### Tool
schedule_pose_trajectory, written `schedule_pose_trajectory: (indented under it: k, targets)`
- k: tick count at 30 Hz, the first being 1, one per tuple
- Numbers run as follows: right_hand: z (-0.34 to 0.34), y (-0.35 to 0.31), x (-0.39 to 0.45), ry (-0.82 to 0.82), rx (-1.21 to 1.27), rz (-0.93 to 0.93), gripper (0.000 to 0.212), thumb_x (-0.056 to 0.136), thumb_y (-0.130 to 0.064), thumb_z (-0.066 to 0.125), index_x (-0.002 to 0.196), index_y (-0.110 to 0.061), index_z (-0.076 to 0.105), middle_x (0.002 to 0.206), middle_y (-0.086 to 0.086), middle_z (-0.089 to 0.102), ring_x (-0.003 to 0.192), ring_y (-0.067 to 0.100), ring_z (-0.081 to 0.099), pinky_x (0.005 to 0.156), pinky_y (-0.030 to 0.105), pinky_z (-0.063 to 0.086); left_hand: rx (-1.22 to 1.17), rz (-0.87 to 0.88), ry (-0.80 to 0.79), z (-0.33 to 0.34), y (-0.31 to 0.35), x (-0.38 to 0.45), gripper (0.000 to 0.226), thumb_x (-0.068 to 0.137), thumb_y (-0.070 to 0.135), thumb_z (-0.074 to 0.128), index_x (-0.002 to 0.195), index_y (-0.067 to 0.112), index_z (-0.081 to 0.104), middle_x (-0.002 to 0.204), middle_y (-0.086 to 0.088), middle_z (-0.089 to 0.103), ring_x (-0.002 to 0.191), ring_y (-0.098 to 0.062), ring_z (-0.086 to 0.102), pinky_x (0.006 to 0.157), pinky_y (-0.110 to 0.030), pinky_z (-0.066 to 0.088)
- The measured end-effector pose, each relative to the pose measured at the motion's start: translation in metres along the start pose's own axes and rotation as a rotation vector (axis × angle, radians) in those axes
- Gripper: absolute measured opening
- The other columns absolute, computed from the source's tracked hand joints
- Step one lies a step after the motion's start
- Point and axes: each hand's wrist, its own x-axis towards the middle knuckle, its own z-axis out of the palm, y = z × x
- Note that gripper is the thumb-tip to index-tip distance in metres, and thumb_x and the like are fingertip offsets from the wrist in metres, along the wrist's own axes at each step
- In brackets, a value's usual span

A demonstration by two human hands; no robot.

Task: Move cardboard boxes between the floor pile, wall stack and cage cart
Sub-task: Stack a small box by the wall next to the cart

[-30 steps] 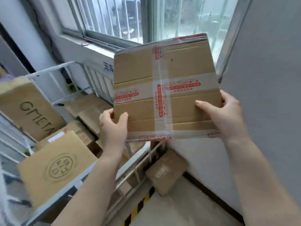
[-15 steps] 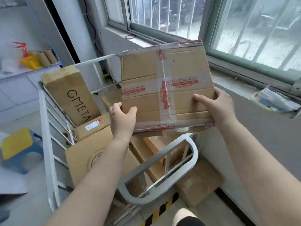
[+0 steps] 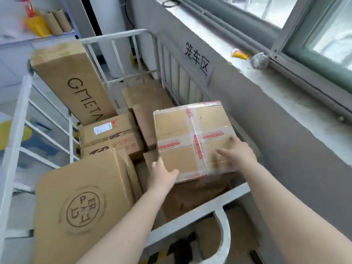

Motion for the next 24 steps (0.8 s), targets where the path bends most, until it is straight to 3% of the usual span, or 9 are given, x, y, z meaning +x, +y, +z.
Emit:
schedule_pose_trajectory:
  k: [3,6,9,12,15,18,21,24]
  targets:
    - [0.059,0.020,0.016,-0.286,-0.341,0.029,0.096,0.074,-0.070,0.057,0.150,-0.027,0.017,0.149,0.008,0.035,0.134,0.033,0.034,0.107,0.052,0.035,0.160,-0.038,-0.295,0.050,-0.016,-0.001,0.077,0.091,0.037,0.055,0.152,0.019,0.012,0.153,-0.002,0.028,0.129,-0.023,0.045,0.097,-0.030,0.046]
    - [0.083,0.029,0.015,-0.235,-0.467,0.011,0.105,0.072,-0.071,0.059,0.151,-0.029,0.005,0.156,0.010,0.017,0.139,0.035,0.021,0.106,0.053,0.036,0.258,-0.003,-0.355,0.070,-0.023,-0.002,0.074,0.093,0.036,0.051,0.152,0.024,0.009,0.160,0.010,0.005,0.141,-0.021,0.031,0.105,-0.030,0.041]
    - [0.077,0.027,0.018,-0.223,-0.489,0.007,0.101,0.073,-0.070,0.059,0.151,-0.030,0.008,0.154,0.011,0.020,0.138,0.035,0.025,0.105,0.053,0.037,0.220,0.010,-0.374,0.067,-0.023,0.001,0.065,0.094,0.036,0.048,0.151,0.025,0.017,0.160,0.011,0.007,0.141,-0.017,0.030,0.098,-0.022,0.037]
    - [0.068,0.023,0.011,-0.246,-0.463,0.003,0.084,0.079,-0.064,0.057,0.146,-0.027,0.021,0.149,0.011,0.031,0.134,0.034,0.032,0.104,0.053,0.039,0.174,0.023,-0.391,0.057,-0.022,-0.005,0.058,0.096,0.034,0.048,0.149,0.026,0.026,0.158,0.006,0.019,0.139,-0.017,0.033,0.095,-0.019,0.037]
    - [0.055,0.018,-0.015,-0.107,-0.265,-0.039,0.072,0.087,-0.058,0.050,0.147,-0.026,0.026,0.150,0.004,0.036,0.137,0.029,0.032,0.105,0.049,0.039,0.149,0.067,-0.276,0.044,-0.023,-0.020,0.049,0.096,0.032,0.048,0.144,0.023,0.036,0.151,0.004,0.036,0.131,-0.016,0.043,0.086,-0.018,0.036]
    - [0.048,0.023,-0.066,0.159,0.013,-0.124,0.058,0.091,-0.049,0.051,0.142,-0.024,0.041,0.146,0.000,0.043,0.136,0.022,0.034,0.109,0.043,0.035,0.115,0.133,-0.174,0.034,-0.021,-0.046,0.040,0.096,0.031,0.049,0.135,0.023,0.046,0.140,0.004,0.047,0.122,-0.014,0.049,0.083,-0.020,0.040]
    - [0.053,0.043,-0.128,0.372,0.209,-0.129,0.046,0.089,-0.043,0.057,0.130,-0.024,0.055,0.134,-0.004,0.054,0.128,0.017,0.042,0.106,0.040,0.036,0.110,0.246,-0.130,0.032,-0.020,-0.081,0.035,0.094,0.031,0.053,0.128,0.024,0.052,0.133,0.005,0.052,0.121,-0.014,0.049,0.095,-0.030,0.045]
    - [0.068,0.077,-0.192,0.479,0.360,-0.030,0.036,0.088,-0.034,0.062,0.121,-0.021,0.062,0.123,-0.005,0.059,0.120,0.017,0.046,0.100,0.035,0.035,0.099,0.414,-0.079,0.041,-0.025,-0.124,0.030,0.092,0.028,0.054,0.120,0.022,0.058,0.124,0.004,0.057,0.118,-0.014,0.048,0.101,-0.031,0.041]
